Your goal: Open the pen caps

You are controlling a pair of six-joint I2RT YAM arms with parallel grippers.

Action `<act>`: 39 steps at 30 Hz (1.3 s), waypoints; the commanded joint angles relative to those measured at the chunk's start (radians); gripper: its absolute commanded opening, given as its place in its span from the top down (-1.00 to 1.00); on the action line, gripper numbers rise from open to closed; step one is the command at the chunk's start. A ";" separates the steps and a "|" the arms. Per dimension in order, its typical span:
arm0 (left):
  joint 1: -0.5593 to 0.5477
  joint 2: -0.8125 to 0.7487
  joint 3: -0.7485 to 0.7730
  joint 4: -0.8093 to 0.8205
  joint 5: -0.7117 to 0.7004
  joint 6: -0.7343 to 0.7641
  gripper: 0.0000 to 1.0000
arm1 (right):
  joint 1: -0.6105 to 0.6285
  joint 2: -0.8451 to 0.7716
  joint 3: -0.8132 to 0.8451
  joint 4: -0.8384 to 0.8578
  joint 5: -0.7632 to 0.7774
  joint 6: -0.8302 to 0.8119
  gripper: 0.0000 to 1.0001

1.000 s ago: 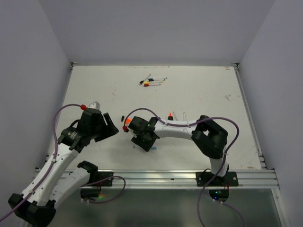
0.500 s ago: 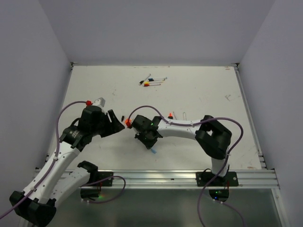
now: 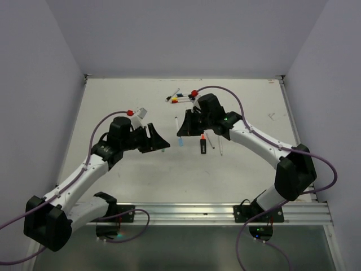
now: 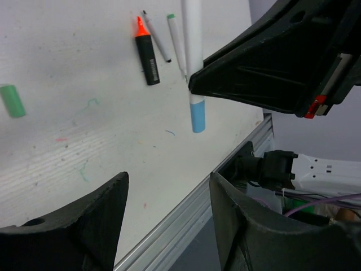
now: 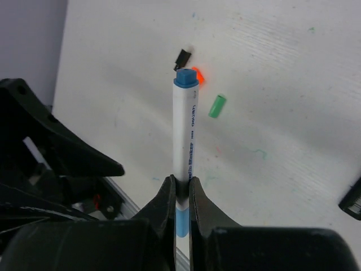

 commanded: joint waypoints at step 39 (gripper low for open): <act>-0.031 0.150 -0.110 0.870 0.454 -0.297 1.00 | -0.037 -0.003 -0.152 0.556 -0.364 0.367 1.00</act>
